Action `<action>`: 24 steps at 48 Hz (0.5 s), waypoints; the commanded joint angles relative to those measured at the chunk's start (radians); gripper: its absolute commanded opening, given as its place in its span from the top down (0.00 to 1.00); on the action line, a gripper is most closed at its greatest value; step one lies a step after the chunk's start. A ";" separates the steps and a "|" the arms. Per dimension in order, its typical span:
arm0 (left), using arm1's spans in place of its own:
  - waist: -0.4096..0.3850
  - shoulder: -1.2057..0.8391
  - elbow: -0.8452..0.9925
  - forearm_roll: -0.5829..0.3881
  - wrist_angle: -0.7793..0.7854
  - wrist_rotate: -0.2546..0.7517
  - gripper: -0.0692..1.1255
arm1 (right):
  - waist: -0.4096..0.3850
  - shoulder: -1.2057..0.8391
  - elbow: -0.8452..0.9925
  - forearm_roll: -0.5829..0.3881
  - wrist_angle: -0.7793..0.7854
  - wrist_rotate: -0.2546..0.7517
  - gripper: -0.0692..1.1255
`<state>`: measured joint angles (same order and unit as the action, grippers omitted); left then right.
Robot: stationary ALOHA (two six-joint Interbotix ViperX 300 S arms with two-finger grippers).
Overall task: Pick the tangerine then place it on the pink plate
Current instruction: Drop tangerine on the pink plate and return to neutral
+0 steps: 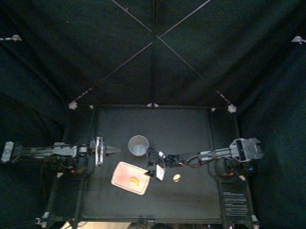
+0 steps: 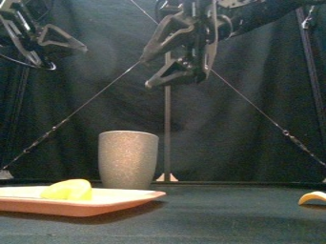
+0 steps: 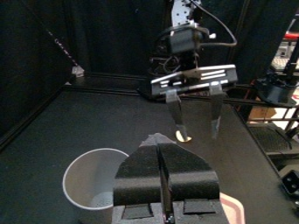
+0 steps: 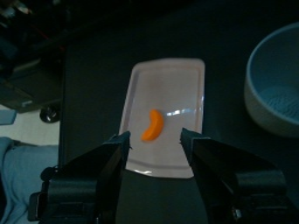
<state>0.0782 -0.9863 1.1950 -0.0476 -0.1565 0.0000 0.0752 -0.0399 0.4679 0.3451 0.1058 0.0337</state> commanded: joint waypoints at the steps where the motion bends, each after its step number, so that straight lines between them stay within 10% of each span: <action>1: 0.003 0.003 -0.014 -0.002 -0.014 0.000 0.95 | 0.014 -0.124 0.069 -0.052 -0.115 -0.003 0.22; 24: 0.011 0.002 -0.012 -0.002 -0.021 0.002 0.95 | 0.014 -0.422 0.506 -0.310 -0.807 -0.003 0.22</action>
<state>0.0828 -0.9863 1.1950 -0.0476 -0.1672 0.0000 0.0905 -0.4295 0.9557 0.0476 -0.6274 0.0291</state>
